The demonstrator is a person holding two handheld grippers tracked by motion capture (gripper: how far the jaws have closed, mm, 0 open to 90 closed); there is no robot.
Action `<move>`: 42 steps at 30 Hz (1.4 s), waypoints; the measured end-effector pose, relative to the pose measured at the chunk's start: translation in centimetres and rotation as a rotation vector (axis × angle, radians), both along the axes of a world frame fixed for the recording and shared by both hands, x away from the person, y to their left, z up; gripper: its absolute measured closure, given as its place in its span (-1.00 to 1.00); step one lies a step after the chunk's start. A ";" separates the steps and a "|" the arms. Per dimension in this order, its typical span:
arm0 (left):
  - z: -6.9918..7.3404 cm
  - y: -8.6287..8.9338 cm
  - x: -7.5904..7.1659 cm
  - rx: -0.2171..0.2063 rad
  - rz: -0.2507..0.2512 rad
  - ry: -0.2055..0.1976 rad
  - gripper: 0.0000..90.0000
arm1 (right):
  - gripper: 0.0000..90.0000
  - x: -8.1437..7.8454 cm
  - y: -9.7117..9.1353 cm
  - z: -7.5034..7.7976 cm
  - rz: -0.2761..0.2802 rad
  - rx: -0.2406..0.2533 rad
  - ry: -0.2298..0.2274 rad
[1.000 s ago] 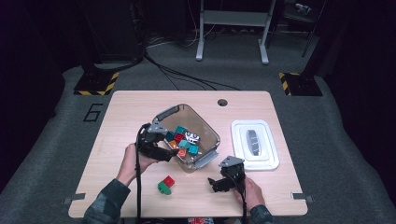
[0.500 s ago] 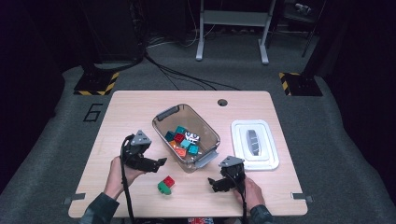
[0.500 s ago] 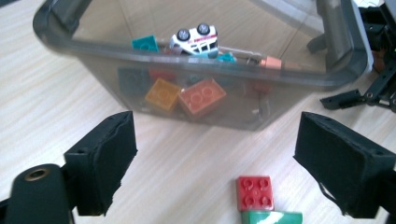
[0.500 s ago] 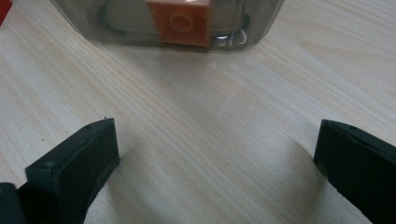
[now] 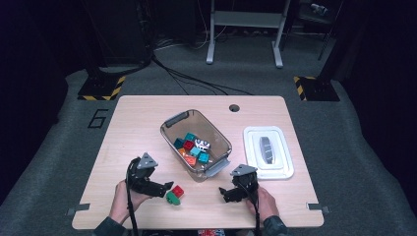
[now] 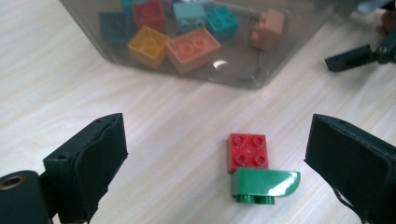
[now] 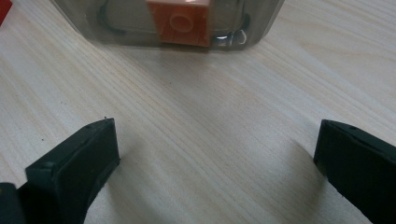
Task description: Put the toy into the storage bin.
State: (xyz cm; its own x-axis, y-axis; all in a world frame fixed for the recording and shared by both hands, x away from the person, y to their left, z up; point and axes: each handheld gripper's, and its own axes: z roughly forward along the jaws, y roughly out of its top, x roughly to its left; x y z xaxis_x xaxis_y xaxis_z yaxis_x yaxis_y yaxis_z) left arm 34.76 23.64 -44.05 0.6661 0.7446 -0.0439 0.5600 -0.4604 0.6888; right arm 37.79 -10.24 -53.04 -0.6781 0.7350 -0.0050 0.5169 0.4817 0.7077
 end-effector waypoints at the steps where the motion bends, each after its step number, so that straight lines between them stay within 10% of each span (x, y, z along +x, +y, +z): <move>1: -0.4 -0.2 -0.2 0.008 -0.004 0.002 -0.88 | -1.00 0.0 0.0 0.0 0.000 0.000 0.000; 17: -4.8 -2.7 -2.6 0.069 -0.041 0.019 -0.66 | -1.00 0.0 0.0 0.0 0.000 0.000 0.000; 30: -5.5 -2.9 -2.7 0.075 -0.072 0.031 -0.05 | -1.00 0.0 0.0 0.0 0.000 0.000 0.000; 42: -5.7 -0.9 -2.4 0.059 -0.026 0.025 -0.04 | -1.00 0.0 0.0 0.0 0.000 0.000 0.000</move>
State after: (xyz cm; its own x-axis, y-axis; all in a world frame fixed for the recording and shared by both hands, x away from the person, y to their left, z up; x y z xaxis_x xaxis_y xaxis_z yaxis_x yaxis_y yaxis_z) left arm 32.33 22.79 -49.78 0.6842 0.7291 -0.0175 0.5642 -0.5140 0.6461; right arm 37.79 -10.24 -53.04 -0.6779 0.7352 -0.0047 0.5172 0.4815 0.7075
